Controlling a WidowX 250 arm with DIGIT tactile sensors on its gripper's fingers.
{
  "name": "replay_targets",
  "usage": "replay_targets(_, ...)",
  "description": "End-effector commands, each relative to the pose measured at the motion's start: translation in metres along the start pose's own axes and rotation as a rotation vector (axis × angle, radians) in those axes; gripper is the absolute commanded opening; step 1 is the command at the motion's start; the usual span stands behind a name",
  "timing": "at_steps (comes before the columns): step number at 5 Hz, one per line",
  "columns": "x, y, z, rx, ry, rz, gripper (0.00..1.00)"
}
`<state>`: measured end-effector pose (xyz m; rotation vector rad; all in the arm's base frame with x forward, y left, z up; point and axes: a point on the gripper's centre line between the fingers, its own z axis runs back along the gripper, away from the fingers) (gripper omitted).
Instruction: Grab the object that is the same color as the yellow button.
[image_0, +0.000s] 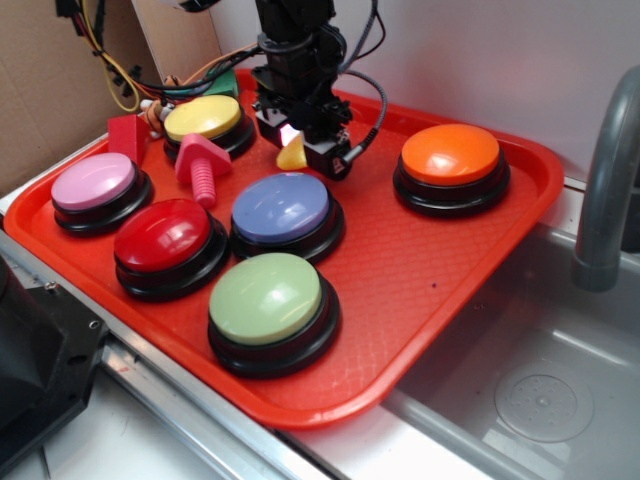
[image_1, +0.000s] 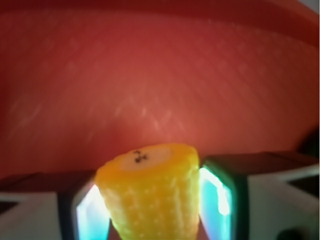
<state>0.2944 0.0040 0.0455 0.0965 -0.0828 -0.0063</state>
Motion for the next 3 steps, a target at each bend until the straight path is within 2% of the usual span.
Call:
replay_targets(1,-0.032,0.014,0.11,-0.084,-0.096,0.028,0.0)
replay_targets(2,-0.058,0.024,0.138,-0.092,-0.034,0.066,0.0)
replay_targets(3,-0.07,0.041,0.14,-0.119,-0.029,0.101,0.0)
